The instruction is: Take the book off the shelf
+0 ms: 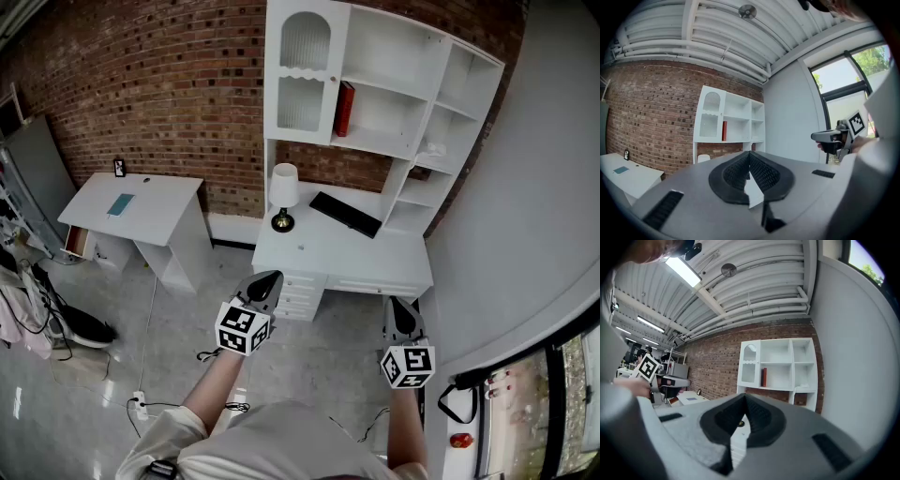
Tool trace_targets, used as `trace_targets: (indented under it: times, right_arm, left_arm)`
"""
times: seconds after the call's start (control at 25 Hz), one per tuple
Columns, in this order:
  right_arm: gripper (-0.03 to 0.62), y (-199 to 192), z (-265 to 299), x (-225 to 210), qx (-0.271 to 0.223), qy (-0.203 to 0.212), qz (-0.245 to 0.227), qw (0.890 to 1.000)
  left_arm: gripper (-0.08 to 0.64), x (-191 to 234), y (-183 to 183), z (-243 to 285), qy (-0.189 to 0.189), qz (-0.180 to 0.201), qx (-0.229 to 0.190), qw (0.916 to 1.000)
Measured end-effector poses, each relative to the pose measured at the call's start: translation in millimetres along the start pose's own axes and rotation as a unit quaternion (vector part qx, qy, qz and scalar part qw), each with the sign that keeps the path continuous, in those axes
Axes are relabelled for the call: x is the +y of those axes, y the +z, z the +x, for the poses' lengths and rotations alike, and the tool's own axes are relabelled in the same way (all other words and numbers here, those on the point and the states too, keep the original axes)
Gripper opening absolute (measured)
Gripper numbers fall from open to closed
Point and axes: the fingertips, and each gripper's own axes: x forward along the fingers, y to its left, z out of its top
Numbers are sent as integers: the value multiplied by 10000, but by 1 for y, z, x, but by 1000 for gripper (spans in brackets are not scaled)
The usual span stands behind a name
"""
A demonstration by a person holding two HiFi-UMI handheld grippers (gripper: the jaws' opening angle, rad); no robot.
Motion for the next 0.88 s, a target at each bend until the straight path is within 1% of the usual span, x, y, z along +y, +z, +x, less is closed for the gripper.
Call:
trace_targets:
  times: [0.56, 0.88]
  right_arm:
    - [3, 1, -6, -5, -44, 53, 66, 10000]
    - [3, -5, -3, -17, -28, 61, 148, 9999]
  left_arm:
    - [-6, -10, -4, 2, 8, -16, 46, 10000]
    - [-6, -19, -6, 10, 25, -40, 93, 9999]
